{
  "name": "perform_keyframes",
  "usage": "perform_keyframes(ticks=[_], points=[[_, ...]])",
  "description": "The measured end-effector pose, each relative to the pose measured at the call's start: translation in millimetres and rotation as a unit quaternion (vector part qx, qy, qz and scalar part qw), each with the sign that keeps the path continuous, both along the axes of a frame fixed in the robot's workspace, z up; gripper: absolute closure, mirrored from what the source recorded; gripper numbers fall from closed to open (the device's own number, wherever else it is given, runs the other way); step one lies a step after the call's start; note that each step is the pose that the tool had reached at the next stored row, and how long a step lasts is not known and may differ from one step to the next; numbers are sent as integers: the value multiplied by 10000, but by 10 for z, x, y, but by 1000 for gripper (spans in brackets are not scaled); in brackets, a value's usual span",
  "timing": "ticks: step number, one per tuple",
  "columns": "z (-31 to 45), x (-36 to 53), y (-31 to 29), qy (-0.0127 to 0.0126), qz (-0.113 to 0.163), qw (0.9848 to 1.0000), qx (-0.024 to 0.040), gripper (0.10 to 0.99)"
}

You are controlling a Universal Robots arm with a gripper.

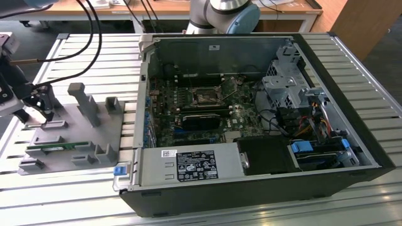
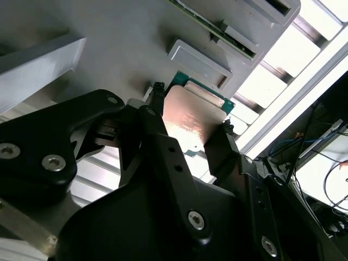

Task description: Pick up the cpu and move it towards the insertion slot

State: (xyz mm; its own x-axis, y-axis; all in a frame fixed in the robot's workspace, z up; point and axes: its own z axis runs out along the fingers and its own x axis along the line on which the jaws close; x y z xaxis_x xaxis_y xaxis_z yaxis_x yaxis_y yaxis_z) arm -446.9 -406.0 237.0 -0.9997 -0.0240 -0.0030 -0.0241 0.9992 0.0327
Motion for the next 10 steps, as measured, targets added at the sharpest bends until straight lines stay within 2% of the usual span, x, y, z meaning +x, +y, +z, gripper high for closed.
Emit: perform_keyframes(ticks=[10], points=[[53, 0, 1, 0, 0, 10000, 0, 541]])
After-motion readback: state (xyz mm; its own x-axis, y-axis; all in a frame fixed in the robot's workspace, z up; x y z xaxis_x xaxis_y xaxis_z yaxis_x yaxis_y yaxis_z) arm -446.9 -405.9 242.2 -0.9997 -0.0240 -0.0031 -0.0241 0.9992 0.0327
